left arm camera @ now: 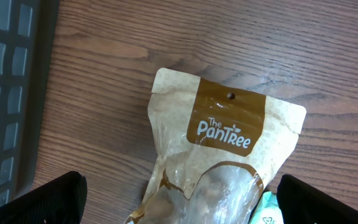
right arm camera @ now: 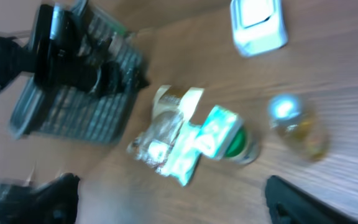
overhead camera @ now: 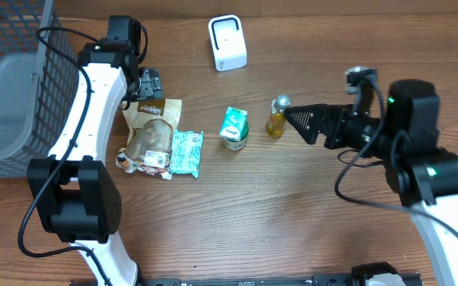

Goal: Scan the item barcode
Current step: 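Reach the right gripper left toward the green tissue packet, then grasp the green tissue packet with the right gripper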

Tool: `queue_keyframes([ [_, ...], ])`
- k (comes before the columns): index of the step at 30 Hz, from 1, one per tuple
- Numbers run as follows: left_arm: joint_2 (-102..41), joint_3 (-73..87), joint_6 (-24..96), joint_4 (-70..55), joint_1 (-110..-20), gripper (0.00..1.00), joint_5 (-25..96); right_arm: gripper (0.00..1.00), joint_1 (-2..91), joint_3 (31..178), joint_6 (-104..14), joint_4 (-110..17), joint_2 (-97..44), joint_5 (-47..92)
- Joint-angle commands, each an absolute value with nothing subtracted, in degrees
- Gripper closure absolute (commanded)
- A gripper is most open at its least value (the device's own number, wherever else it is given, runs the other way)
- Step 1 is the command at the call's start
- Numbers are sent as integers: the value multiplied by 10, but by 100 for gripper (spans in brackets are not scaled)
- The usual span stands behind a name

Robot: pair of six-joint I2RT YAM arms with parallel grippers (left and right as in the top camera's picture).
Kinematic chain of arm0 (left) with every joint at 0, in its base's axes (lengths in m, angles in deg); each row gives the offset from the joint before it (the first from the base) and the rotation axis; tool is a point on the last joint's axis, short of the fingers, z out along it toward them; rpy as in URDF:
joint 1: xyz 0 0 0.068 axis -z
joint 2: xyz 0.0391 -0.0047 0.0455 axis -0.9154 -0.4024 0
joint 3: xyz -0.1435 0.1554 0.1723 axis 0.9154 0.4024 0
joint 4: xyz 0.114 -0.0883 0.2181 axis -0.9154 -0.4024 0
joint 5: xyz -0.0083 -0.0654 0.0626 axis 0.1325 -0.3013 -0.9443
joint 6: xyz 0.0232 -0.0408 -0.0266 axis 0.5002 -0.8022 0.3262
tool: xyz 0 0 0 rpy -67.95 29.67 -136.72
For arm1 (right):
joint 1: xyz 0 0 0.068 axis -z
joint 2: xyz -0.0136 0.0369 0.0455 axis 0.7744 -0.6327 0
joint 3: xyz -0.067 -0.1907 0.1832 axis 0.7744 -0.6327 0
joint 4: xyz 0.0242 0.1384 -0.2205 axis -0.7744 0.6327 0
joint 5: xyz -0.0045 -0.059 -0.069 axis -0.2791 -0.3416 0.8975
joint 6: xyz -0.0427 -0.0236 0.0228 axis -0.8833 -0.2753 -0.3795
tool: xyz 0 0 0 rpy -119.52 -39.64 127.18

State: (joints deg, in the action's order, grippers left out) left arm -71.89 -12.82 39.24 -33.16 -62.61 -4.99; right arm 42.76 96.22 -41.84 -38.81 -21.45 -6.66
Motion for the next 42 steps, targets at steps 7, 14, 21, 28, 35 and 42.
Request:
queue_keyframes([
  [7, -717, -135, 392, -331, -624, 0, -62, 19, 318, 974, -306, -391, -321, 24],
  [14, -717, -135, 392, -331, -624, 0, -62, 17, 190, 974, -197, -438, -403, 231],
  [21, -717, -135, 392, -331, -624, 1, -62, 0, 161, 974, -200, -501, -446, 255],
  [28, -717, -135, 392, -331, -624, 1, -62, 57, 161, 974, -187, -522, -456, 294],
  [35, -717, -135, 392, -331, -624, 0, -62, 60, 160, 971, -170, -530, -486, 322],
  [42, -717, -135, 392, -331, -624, 0, -62, 57, 160, 971, -170, -541, -526, 321],
])
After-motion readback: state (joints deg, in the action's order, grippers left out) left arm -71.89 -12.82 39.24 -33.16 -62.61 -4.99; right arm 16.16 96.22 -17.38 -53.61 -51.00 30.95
